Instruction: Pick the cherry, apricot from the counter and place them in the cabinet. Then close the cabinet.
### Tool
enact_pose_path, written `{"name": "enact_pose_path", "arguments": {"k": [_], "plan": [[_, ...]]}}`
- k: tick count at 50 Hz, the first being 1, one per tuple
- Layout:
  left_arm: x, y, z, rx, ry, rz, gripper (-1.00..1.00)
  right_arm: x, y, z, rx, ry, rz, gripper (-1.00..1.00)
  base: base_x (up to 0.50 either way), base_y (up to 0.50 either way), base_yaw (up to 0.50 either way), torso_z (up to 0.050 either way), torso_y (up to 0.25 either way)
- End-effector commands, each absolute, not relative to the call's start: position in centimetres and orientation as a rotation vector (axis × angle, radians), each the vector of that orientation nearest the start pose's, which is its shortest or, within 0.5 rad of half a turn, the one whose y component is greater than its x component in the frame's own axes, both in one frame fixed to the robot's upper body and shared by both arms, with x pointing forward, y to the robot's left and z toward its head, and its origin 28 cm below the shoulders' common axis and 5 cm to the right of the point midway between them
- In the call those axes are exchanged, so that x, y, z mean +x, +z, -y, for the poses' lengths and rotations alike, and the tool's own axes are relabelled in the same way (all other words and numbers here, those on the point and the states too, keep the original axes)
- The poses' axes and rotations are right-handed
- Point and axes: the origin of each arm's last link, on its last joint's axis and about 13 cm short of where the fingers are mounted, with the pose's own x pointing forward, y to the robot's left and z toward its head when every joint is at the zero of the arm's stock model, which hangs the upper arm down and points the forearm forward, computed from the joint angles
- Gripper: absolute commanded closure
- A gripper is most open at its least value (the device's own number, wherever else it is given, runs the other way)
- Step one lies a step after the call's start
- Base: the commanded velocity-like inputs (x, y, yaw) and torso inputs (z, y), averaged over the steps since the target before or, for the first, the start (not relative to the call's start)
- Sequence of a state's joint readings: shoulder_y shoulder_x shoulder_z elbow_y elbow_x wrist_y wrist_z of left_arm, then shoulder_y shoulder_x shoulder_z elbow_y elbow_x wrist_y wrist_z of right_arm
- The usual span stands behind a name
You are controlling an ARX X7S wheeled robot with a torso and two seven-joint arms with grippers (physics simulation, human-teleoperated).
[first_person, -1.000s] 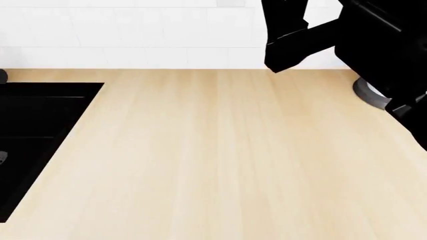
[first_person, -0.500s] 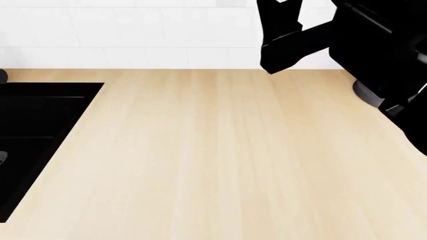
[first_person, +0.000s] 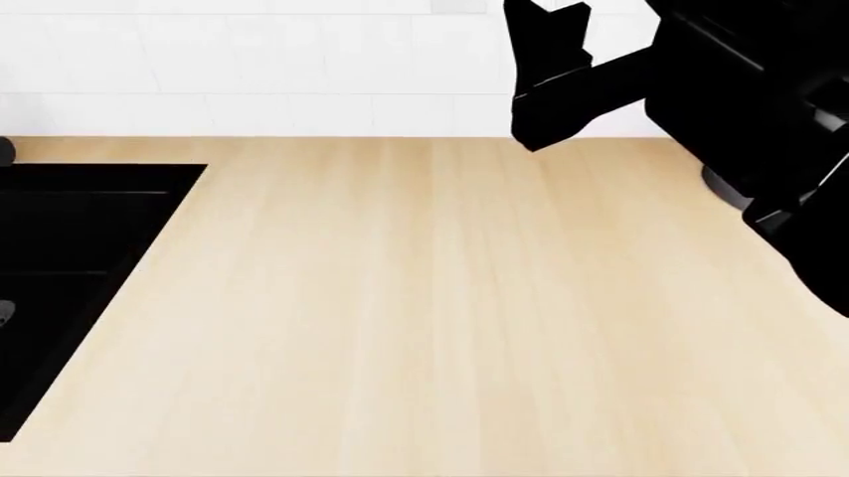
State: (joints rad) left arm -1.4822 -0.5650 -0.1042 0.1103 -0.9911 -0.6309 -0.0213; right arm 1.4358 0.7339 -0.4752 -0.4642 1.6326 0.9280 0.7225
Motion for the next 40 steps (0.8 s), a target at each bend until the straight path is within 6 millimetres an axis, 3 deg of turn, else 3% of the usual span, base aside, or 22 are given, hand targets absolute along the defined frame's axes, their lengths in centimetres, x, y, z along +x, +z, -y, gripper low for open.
{"name": "enact_pose_path", "arguments": {"k": [1,19,40], "plan": [[26.9,46.6,-31.0,-0.287,-0.495,1.032,-1.0,22.3,35.6,11.1,-0.124,0.422,0.226,-1.0,0.0,0.0,0.0,0.0,0.0],[29.1,48.6,-28.8,-0.231,-0.67,0.974,-1.0,22.6,35.7,10.9,-0.126,0.427,0.227,-1.0,0.0,0.0,0.0,0.003,0.001],[30.0,50.7,-25.3,-0.032,-0.809,0.851,-1.0,22.6,35.4,10.9,-0.122,0.424,0.226,-1.0,0.0,0.0,0.0,0.002,0.001]]}}
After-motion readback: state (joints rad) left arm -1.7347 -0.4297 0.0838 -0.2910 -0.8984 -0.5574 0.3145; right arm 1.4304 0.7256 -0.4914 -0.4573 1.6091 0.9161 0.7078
